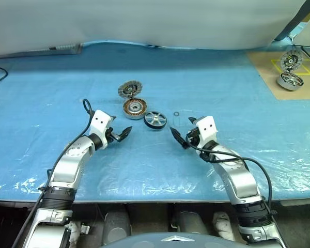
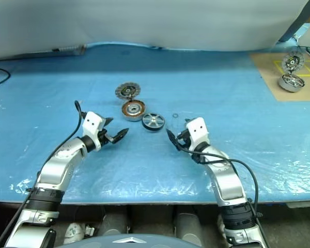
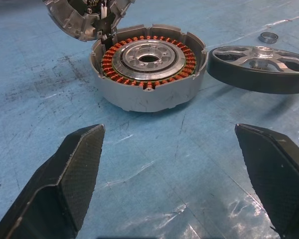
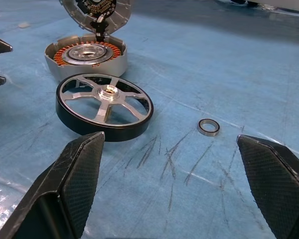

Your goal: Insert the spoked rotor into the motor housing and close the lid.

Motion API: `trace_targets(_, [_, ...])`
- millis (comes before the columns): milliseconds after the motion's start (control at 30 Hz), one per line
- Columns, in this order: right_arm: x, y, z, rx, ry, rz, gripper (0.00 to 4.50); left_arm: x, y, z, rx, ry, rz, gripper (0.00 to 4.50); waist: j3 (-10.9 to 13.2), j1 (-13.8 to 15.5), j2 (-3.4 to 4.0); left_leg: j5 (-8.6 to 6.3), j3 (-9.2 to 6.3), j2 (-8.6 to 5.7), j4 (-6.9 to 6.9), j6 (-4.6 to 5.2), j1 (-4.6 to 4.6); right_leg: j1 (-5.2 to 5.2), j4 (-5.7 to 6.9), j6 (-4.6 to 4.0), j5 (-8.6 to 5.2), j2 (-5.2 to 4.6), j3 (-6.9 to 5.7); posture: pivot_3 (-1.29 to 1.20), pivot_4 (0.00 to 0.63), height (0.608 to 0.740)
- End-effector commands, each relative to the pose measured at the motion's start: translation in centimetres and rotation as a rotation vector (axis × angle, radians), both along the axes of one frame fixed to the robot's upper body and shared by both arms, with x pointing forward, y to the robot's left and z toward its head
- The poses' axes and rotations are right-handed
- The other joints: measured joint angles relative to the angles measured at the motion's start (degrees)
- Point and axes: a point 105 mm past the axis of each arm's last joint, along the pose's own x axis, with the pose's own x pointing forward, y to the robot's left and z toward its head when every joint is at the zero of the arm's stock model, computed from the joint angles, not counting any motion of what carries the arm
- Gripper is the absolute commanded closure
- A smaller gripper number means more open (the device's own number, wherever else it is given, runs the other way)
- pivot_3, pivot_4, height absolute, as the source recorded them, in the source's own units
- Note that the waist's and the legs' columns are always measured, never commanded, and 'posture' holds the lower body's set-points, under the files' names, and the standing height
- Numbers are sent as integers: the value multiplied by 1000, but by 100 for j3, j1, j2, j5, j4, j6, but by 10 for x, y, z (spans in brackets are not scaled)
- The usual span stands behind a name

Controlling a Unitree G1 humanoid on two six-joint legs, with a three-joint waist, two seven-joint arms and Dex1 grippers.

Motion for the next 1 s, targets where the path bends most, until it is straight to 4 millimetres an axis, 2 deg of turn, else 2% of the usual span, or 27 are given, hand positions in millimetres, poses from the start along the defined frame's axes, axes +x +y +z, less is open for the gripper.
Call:
trace_targets(33, [0,2,11,5,-52,8,0,0,0,11,10,-49,-11,51,0,0,0,0,0,0,0,0,0,0,0,0,0,0,0,0,150,740])
trace_targets(1000, [1,2,11,5,-55,3,0,2,1,11,11,-40,-21,51,0,0,0,0,0,0,3,0,0,0,3,0,0,0,0,0,150,740])
